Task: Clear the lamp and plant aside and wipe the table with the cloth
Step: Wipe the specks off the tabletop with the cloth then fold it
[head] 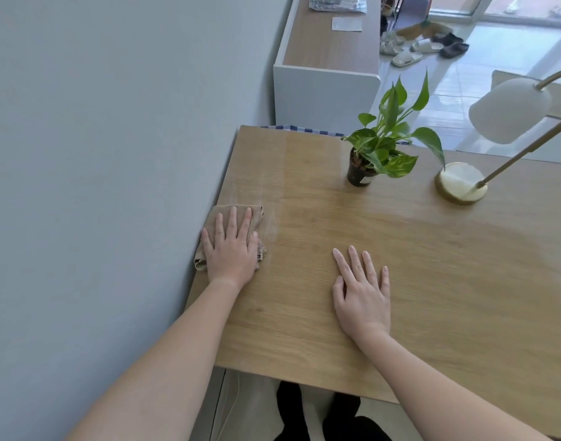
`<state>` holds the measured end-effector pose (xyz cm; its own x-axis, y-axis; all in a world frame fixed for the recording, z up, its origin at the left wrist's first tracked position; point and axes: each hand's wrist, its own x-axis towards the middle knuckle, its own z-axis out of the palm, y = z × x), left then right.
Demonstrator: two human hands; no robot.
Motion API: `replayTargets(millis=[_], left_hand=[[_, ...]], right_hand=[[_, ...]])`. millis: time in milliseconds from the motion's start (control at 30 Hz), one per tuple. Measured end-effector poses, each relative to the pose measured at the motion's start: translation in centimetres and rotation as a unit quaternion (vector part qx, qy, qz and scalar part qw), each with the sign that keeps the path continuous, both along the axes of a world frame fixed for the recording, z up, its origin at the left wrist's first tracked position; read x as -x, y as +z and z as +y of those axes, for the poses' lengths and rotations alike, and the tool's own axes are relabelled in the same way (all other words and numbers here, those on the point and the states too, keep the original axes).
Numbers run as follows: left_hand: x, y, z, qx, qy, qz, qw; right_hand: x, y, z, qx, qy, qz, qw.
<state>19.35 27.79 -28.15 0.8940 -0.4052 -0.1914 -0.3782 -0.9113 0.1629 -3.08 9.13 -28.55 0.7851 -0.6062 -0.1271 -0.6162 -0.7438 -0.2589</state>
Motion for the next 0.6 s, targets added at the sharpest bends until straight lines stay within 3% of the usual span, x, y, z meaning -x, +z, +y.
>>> replayTargets(millis=[367,600], left_hand=[[14.4,0.3,-0.8,0.055,-0.062,0.001,0.997],[14.9,0.4,-1.0,0.046,-0.045,-0.012,0.998]], right_hand=[[0.4,-0.1,-0.6,-0.027,0.023,0.011,0.999],[0.0,0.6,-0.7,-0.043,0.021,0.001,0.999]])
